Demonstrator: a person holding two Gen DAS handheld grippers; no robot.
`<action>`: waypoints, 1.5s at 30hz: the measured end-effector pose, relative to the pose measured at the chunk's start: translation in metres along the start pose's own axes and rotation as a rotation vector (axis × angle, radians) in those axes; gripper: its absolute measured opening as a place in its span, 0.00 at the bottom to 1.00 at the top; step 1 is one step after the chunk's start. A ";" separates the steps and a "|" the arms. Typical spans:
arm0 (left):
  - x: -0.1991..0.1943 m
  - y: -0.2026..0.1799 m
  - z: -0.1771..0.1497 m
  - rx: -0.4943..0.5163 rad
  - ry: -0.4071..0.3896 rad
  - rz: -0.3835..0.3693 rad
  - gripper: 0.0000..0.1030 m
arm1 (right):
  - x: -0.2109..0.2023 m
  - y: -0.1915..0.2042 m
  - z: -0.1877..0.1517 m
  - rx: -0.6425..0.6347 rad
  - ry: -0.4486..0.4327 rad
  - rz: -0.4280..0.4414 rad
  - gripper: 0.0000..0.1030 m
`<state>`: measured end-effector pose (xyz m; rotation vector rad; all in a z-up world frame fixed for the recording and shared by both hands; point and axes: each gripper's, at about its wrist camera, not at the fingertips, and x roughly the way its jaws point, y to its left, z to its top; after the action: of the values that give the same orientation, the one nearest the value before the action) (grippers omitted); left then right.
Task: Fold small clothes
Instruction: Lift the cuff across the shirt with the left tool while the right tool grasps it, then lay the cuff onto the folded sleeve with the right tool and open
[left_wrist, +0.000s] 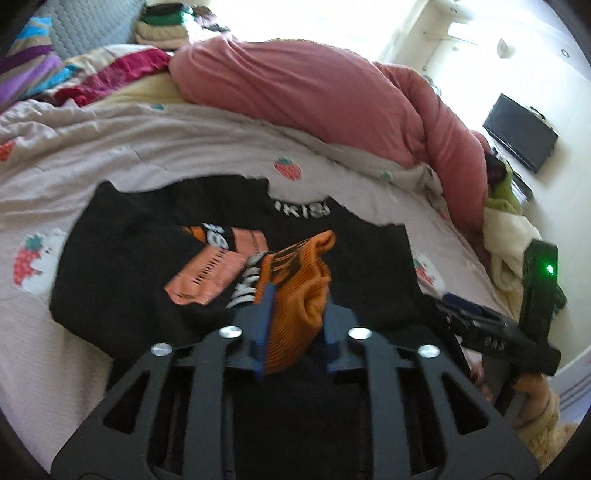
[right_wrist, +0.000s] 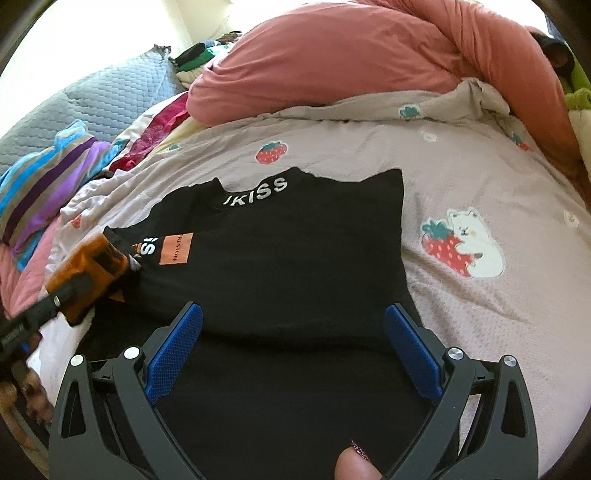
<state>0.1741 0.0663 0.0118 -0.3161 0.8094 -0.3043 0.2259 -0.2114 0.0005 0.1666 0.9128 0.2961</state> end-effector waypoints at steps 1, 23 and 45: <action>-0.001 0.000 -0.001 0.003 -0.001 -0.002 0.28 | 0.000 0.000 0.000 0.003 0.003 0.004 0.95; -0.062 0.066 0.021 -0.122 -0.126 0.231 0.80 | 0.071 0.124 -0.028 -0.047 0.170 0.204 0.67; -0.102 0.110 0.029 -0.242 -0.224 0.246 0.80 | -0.015 0.176 0.065 -0.278 -0.172 0.300 0.05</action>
<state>0.1455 0.2101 0.0548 -0.4633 0.6558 0.0611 0.2379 -0.0509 0.0977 0.0697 0.6661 0.6726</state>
